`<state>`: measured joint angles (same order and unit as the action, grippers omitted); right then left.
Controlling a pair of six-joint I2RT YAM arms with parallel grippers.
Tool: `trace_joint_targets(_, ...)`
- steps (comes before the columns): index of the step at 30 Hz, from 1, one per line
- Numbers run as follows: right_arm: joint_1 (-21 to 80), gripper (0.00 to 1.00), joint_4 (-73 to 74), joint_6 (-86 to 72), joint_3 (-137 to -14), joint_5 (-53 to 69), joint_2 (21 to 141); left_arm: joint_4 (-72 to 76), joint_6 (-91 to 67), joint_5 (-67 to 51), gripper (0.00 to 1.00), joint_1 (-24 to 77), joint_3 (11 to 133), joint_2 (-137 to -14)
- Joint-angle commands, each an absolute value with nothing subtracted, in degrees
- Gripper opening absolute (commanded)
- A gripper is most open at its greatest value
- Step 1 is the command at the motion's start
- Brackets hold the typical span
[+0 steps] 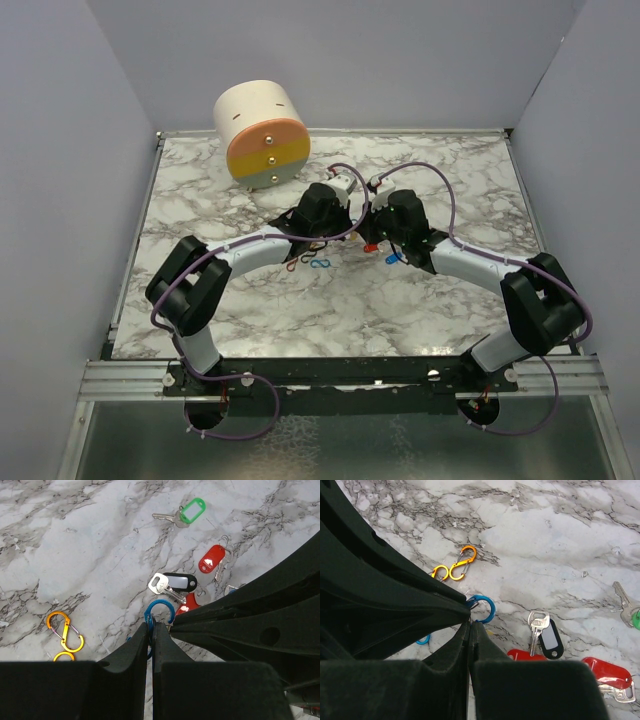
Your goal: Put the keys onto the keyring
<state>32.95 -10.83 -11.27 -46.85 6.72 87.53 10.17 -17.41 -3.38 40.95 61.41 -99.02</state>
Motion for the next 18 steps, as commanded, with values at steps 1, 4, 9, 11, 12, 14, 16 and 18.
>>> trace_joint_targets(1, 33.3, 0.01, -13.5, -11.1, -47.7, 7.0, 86.0, 9.6, -17.0, -3.2, 0.0, 41.3, 63.0, -99.6)
trace_joint_targets(4, 33.3, 0.01, -13.5, -11.2, -47.6, 6.6, 86.1, 9.4, -16.8, -3.3, 0.0, 41.3, 62.8, -99.4)
trace_joint_targets(9, 33.3, 0.01, -13.4, -11.2, -47.7, 6.1, 86.4, 9.2, -16.6, -3.6, 0.0, 41.4, 62.4, -98.8)
trace_joint_targets(11, 33.3, 0.01, -13.3, -11.2, -47.8, 5.7, 86.4, 9.2, -16.6, -3.6, 0.0, 41.3, 62.3, -98.6)
trace_joint_targets(12, 33.3, 0.01, -13.1, -11.2, -47.8, 5.5, 86.5, 9.2, -16.6, -3.7, 0.0, 41.3, 62.3, -98.6)
trace_joint_targets(14, 33.3, 0.01, -12.9, -11.1, -47.9, 5.4, 86.5, 9.1, -16.5, -3.6, 0.0, 41.3, 62.1, -98.3)
trace_joint_targets(16, 33.3, 0.01, -12.9, -11.1, -47.8, 5.1, 86.6, 8.9, -16.4, -3.6, 0.0, 41.3, 62.2, -98.1)
trace_joint_targets(18, 33.3, 0.01, -12.9, -11.1, -47.8, 4.8, 86.6, 8.8, -16.3, -3.8, 0.0, 41.3, 62.2, -97.9)
